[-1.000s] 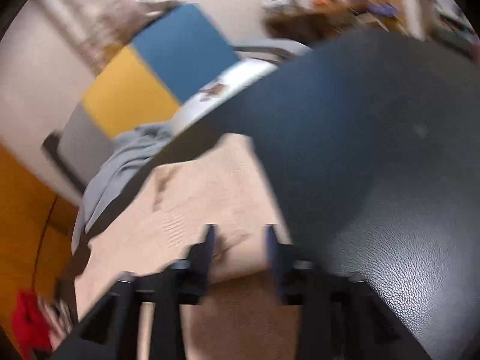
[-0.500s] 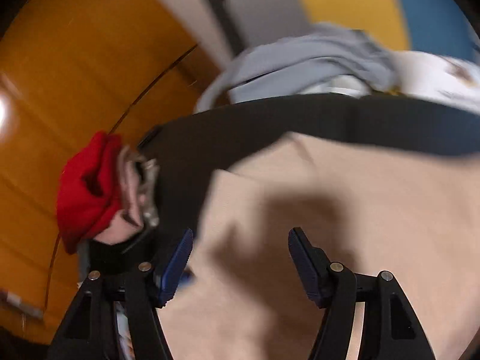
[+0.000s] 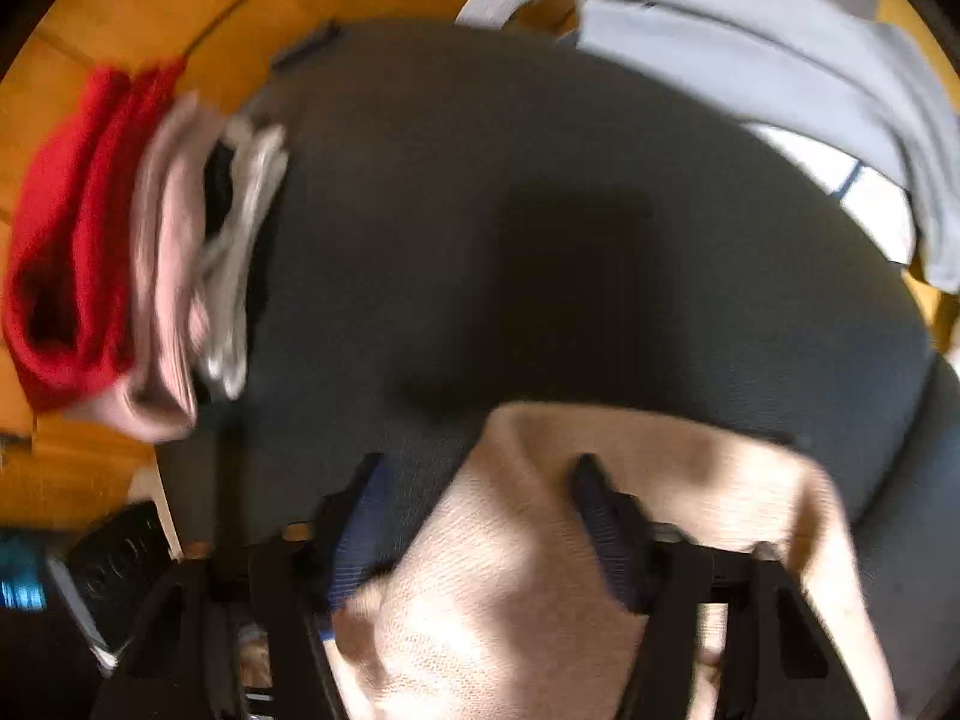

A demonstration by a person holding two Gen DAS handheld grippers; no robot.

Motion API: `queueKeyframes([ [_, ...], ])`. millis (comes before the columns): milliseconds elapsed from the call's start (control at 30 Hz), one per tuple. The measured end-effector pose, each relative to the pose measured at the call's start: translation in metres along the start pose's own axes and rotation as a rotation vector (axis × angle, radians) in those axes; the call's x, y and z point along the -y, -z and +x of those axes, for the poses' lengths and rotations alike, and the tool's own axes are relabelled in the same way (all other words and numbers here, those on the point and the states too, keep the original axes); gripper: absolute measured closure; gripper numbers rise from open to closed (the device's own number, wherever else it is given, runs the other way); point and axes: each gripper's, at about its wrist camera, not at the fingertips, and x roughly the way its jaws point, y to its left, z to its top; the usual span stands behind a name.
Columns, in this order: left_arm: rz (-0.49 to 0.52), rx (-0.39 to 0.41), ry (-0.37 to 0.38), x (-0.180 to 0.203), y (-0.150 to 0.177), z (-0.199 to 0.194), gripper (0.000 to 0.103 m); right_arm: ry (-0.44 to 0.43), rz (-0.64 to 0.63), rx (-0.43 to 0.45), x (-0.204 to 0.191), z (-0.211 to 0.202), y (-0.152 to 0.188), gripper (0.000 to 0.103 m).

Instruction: Fold clothes

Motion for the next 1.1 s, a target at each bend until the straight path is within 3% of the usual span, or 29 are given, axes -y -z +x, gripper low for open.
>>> queueKeyframes([
  [33,0.012,0.017,-0.033,-0.002,0.000,-0.002,0.088,0.002,-0.016,0.001,-0.005,0.000,0.001,0.096],
  [67,0.019,0.029,-0.062,-0.006,0.000,-0.004,0.089,-0.003,-0.030,0.034,-0.009,-0.008,0.004,0.096],
  [133,-0.011,0.033,-0.078,-0.017,-0.002,-0.006,0.098,-0.075,0.038,0.200,0.001,-0.039,0.012,0.096],
  [200,0.001,0.026,-0.105,-0.014,-0.002,-0.007,0.098,-0.141,0.129,0.360,0.019,-0.067,0.020,0.096],
  [233,0.019,0.032,-0.128,-0.010,-0.001,-0.008,0.098,-0.149,0.176,0.398,0.030,-0.070,0.025,0.096],
  [367,0.034,0.057,-0.174,-0.003,0.004,-0.014,0.096,-0.142,0.276,0.423,0.050,-0.047,0.033,0.097],
  [433,0.045,0.059,-0.187,0.003,0.004,-0.017,0.081,-0.129,0.305,0.430,0.053,-0.034,0.027,0.096],
  [567,0.187,0.102,-0.198,0.040,-0.004,-0.026,0.078,-0.149,0.360,0.496,0.054,-0.037,0.034,0.092],
  [633,0.251,0.123,-0.185,0.055,-0.011,-0.026,0.074,-0.156,0.373,0.562,0.050,-0.056,0.054,0.069],
  [700,0.279,0.109,-0.179,0.061,-0.024,-0.014,0.073,-0.151,0.381,0.612,0.049,-0.078,0.076,0.051],
  [800,0.322,0.095,-0.203,0.067,-0.040,0.007,0.073,-0.043,0.383,0.617,0.050,-0.098,0.125,0.048],
  [900,0.367,0.071,-0.238,0.061,-0.048,0.023,0.071,0.077,0.463,0.610,0.057,-0.105,0.190,0.044],
  [967,0.377,0.029,-0.287,0.051,-0.046,0.038,0.071,0.187,0.531,0.599,0.065,-0.107,0.237,0.039],
  [1000,0.393,-0.035,-0.335,0.042,-0.045,0.056,0.071,0.246,0.563,0.591,0.068,-0.106,0.259,0.032],
  [1033,0.391,-0.038,-0.322,0.035,-0.042,0.057,0.073,0.275,0.603,0.576,0.074,-0.103,0.282,0.026],
  [1100,0.366,-0.025,-0.275,0.023,-0.041,0.052,0.074,0.312,0.646,0.594,0.081,-0.096,0.323,0.027],
])
